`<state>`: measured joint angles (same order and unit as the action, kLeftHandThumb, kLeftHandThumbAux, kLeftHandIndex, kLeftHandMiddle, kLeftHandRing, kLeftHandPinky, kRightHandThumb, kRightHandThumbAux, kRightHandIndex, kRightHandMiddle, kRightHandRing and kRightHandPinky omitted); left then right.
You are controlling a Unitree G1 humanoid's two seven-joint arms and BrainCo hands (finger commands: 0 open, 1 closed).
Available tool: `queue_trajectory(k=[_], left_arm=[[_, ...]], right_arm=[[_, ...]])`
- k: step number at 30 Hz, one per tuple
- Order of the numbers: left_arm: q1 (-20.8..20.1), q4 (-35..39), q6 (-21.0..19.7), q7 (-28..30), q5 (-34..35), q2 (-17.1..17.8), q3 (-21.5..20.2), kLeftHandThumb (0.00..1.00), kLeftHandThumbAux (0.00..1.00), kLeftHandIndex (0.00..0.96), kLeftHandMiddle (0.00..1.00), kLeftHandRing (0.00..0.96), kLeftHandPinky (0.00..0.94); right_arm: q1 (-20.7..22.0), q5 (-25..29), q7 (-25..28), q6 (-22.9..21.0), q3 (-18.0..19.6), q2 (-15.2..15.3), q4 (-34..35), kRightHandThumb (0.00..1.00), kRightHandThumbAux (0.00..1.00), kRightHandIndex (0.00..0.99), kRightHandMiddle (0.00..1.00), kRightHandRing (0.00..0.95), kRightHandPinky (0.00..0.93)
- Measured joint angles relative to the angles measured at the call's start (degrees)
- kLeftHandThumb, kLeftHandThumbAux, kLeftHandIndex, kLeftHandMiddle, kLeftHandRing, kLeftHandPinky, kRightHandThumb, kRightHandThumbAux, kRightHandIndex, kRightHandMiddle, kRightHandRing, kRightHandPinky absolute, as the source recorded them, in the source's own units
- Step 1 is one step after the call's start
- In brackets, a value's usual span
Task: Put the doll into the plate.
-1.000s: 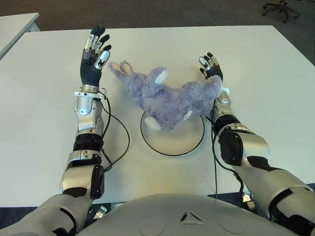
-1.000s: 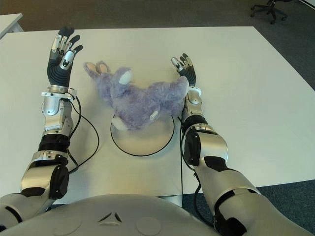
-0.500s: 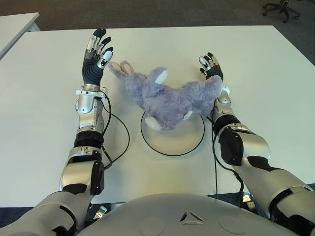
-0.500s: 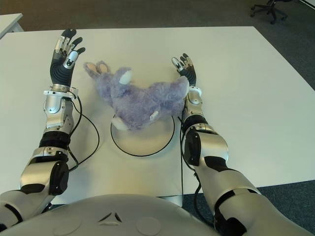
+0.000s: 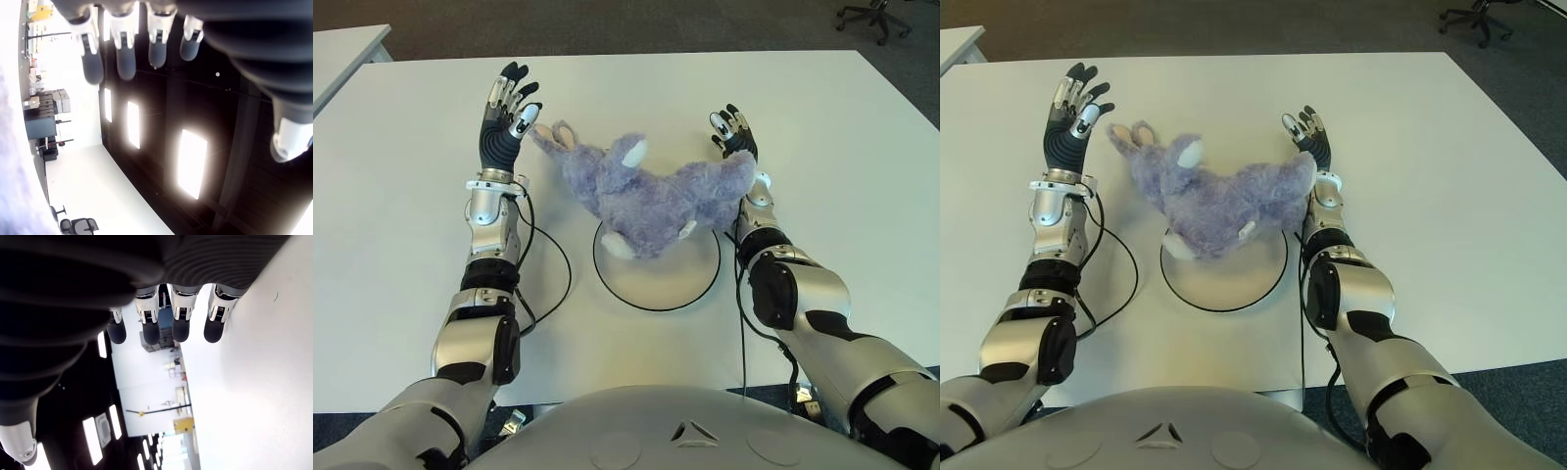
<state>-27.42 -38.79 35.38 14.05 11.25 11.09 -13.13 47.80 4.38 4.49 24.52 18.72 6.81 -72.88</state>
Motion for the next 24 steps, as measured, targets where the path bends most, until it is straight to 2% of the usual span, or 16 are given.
queue_trajectory(k=[13, 24], left_arm=[[-0.78, -1.84, -0.1, 0.0, 0.03, -0.01, -0.06, 0.081, 0.541, 0.0, 0.112, 0.132, 0.149], [-1.76, -4.64, -0.16, 0.0, 0.06, -0.02, -0.3, 0.105, 0.516, 0.0, 0.097, 0.127, 0.176]], right_arm=[[0.01, 0.0, -0.01, 0.02, -0.02, -0.03, 0.0, 0.076, 0.592, 0.028, 0.058, 0.051, 0.061], [-0.01, 0.01, -0.01, 0.07, 0.01, 0.01, 0.01, 0.075, 0.601, 0.029, 0.067, 0.057, 0.068]])
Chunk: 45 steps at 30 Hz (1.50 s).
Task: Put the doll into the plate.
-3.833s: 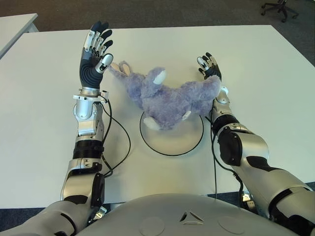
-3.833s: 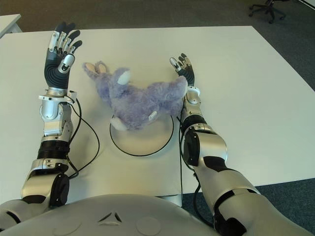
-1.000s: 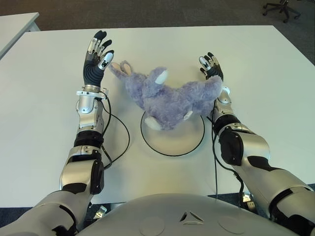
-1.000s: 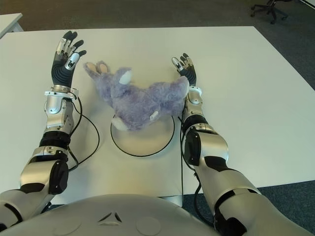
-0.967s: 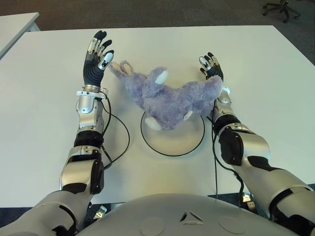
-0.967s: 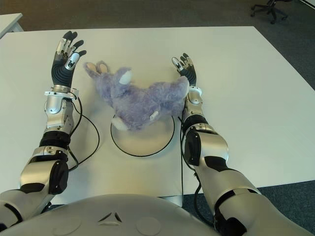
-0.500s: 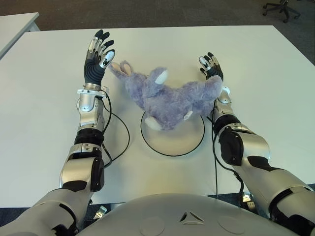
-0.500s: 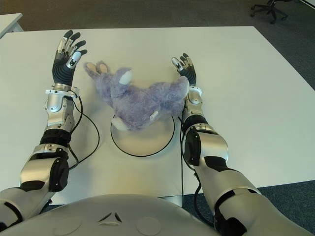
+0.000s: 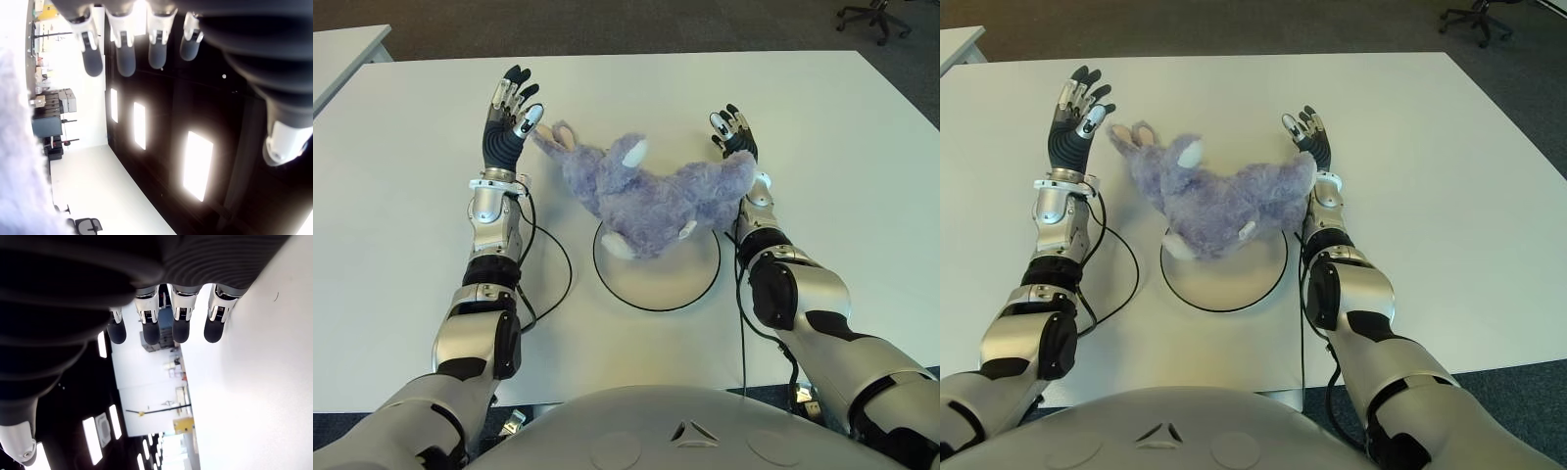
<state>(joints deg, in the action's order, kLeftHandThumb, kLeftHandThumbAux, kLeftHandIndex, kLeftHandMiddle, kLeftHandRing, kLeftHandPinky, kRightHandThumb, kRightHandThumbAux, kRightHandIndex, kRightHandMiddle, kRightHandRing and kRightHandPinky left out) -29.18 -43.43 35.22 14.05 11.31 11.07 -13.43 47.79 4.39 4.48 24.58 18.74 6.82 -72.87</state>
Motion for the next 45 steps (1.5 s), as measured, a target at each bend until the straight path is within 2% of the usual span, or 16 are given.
queue_trajectory(k=[15, 26, 30, 33, 45], left_arm=[[-1.51, -4.63, 0.15, -0.43, -0.1, -0.14, -1.17, 0.077, 0.508, 0.004, 0.1, 0.113, 0.132], [-2.94, -10.68, 1.17, -1.39, -0.15, 0.02, -1.84, 0.047, 0.498, 0.004, 0.105, 0.121, 0.148], [-3.42, -11.53, 1.35, -1.76, -0.15, 0.15, -1.94, 0.036, 0.501, 0.002, 0.11, 0.133, 0.183], [-3.71, -12.04, 1.48, -2.12, -0.15, 0.17, -2.02, 0.028, 0.51, 0.0, 0.105, 0.12, 0.126], [-4.59, -14.12, 0.97, -4.11, -0.67, 0.28, -1.97, 0.01, 0.52, 0.002, 0.071, 0.077, 0.089]], right_arm=[[-0.07, 0.04, 0.07, 0.35, 0.07, 0.04, 0.02, 0.078, 0.595, 0.027, 0.061, 0.056, 0.072], [-0.1, 0.16, 0.3, 0.36, 0.17, 0.25, 0.0, 0.078, 0.589, 0.032, 0.068, 0.063, 0.082], [-0.11, 0.2, 0.41, 0.36, 0.22, 0.34, 0.0, 0.078, 0.591, 0.033, 0.069, 0.067, 0.09], [-0.12, 0.21, 0.41, 0.39, 0.24, 0.37, -0.01, 0.079, 0.593, 0.036, 0.072, 0.07, 0.093], [-0.15, 0.26, 0.41, 0.47, 0.3, 0.57, -0.04, 0.071, 0.599, 0.031, 0.062, 0.06, 0.072]])
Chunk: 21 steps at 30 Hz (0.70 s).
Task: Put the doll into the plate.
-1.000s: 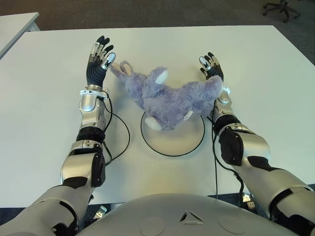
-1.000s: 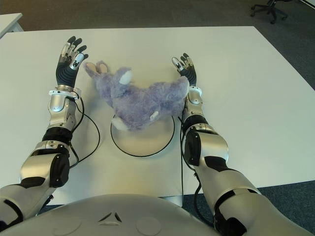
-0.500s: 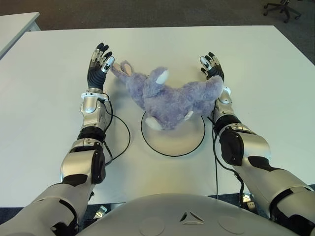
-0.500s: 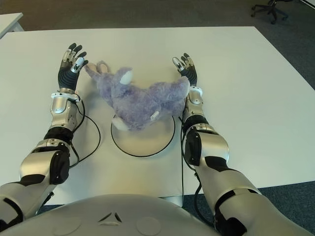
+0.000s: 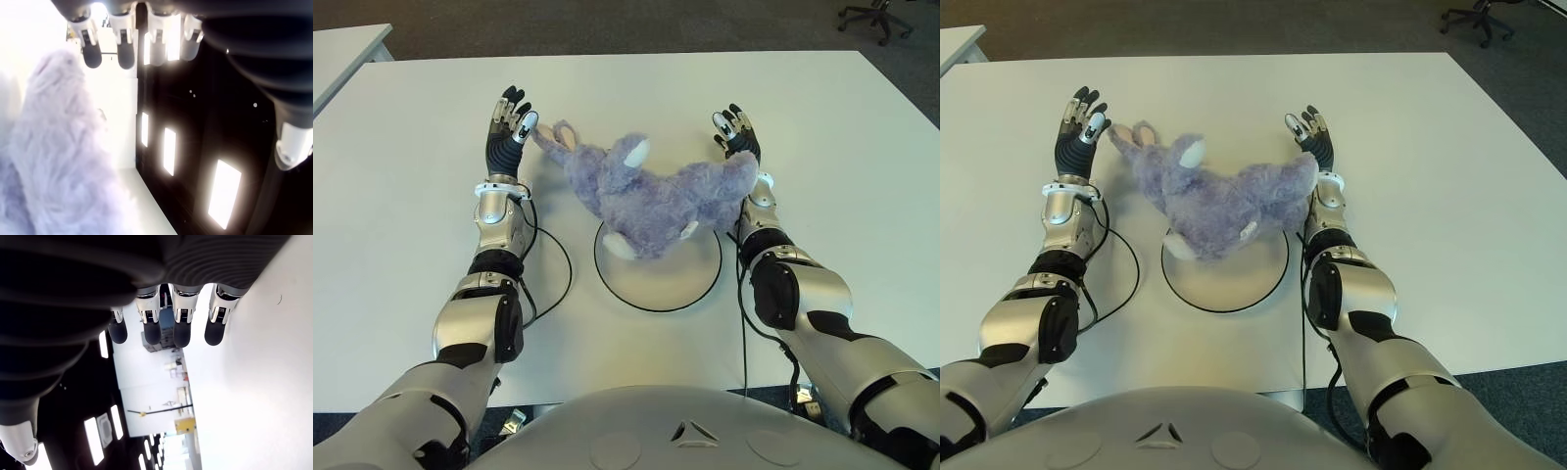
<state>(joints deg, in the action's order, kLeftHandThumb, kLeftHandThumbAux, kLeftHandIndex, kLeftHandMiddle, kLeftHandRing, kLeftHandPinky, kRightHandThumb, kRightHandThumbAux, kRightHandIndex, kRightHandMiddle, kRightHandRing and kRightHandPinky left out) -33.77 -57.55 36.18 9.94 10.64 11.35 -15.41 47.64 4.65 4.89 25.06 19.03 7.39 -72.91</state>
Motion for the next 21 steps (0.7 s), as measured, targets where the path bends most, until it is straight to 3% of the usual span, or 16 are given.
queue_trajectory(k=[21], left_arm=[[-1.92, -4.01, -1.94, -1.9, 0.0, 0.09, -1.37, 0.012, 0.523, 0.004, 0.073, 0.078, 0.113]], right_arm=[[0.0, 0.02, -0.02, 0.0, 0.05, 0.37, -0.14, 0.062, 0.627, 0.027, 0.067, 0.062, 0.076]])
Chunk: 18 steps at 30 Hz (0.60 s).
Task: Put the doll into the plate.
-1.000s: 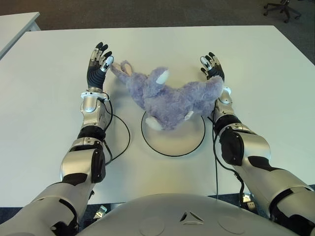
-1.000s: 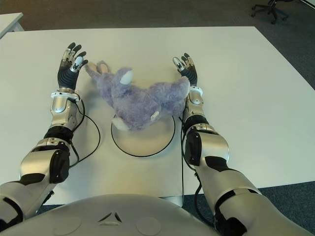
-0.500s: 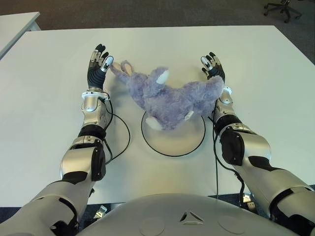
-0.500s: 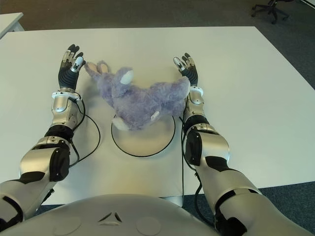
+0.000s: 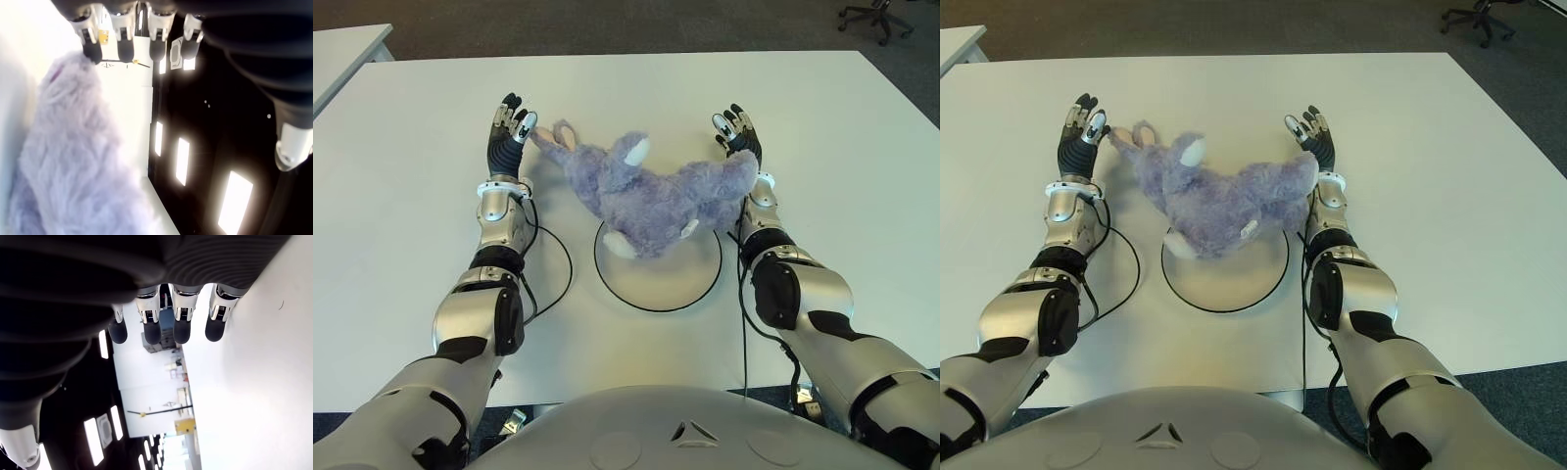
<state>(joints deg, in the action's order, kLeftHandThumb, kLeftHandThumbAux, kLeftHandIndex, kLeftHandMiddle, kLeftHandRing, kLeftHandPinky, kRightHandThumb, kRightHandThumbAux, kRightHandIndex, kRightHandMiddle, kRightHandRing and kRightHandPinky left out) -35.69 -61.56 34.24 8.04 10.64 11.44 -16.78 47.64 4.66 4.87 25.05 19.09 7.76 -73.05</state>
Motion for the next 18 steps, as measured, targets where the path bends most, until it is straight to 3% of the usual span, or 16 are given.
queue_trajectory(k=[18], left_arm=[[-0.74, -1.74, -0.01, -2.21, -0.53, 0.02, -0.33, 0.019, 0.548, 0.006, 0.093, 0.105, 0.126]], right_arm=[[-0.01, 0.12, 0.22, 0.0, 0.3, 0.28, -0.12, 0.082, 0.617, 0.032, 0.079, 0.075, 0.093]])
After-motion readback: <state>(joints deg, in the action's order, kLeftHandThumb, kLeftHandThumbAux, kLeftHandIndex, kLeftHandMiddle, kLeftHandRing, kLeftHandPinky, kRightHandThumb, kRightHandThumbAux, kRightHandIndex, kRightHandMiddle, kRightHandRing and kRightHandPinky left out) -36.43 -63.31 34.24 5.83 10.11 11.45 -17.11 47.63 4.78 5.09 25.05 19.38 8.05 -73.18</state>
